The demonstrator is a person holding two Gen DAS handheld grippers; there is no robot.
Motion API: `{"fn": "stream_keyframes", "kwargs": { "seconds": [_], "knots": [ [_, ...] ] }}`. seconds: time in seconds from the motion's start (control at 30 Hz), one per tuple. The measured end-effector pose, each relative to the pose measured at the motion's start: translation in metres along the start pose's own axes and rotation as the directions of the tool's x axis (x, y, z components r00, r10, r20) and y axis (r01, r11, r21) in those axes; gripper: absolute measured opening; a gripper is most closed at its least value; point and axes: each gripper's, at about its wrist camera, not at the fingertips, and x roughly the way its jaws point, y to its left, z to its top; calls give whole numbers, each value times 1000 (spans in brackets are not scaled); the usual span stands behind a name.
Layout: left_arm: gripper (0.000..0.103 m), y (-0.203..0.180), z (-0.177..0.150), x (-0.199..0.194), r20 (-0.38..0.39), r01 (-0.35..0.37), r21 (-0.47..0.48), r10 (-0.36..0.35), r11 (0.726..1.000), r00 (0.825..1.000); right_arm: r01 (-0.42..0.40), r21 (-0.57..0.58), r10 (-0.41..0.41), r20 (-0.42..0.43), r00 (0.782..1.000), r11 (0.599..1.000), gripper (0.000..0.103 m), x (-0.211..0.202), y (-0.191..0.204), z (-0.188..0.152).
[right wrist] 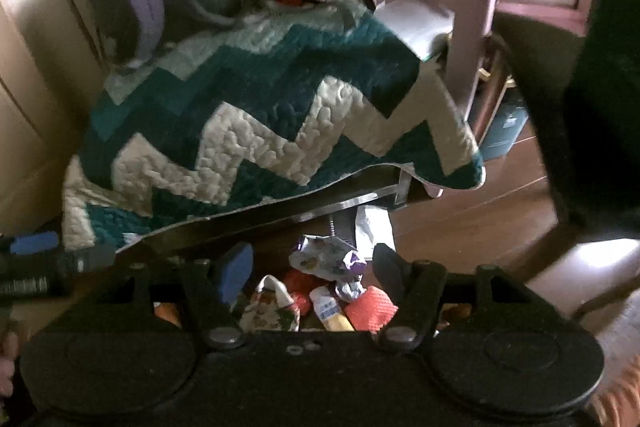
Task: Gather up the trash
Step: 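Lower both tools under the quilt toward the trash pile on the floor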
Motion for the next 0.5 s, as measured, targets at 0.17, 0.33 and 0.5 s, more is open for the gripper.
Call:
{"fn": "stream_keyframes", "kwargs": {
  "seconds": [0.17,0.33,0.5],
  "knots": [
    [103,-8,-12,63,-64,23,35,-21,999,998,-13,19,15,-94,995,1000,66,77,-14,26],
    [103,-25,-31,126,-209,42,90,-23,995,978,15,-23,-19,-202,979,1000,66,162,-24,41],
    [103,-39,-49,185,-312,67,160,-14,985,950,32,-20,-37,-340,940,999,66,242,-46,38]
  ]
}}
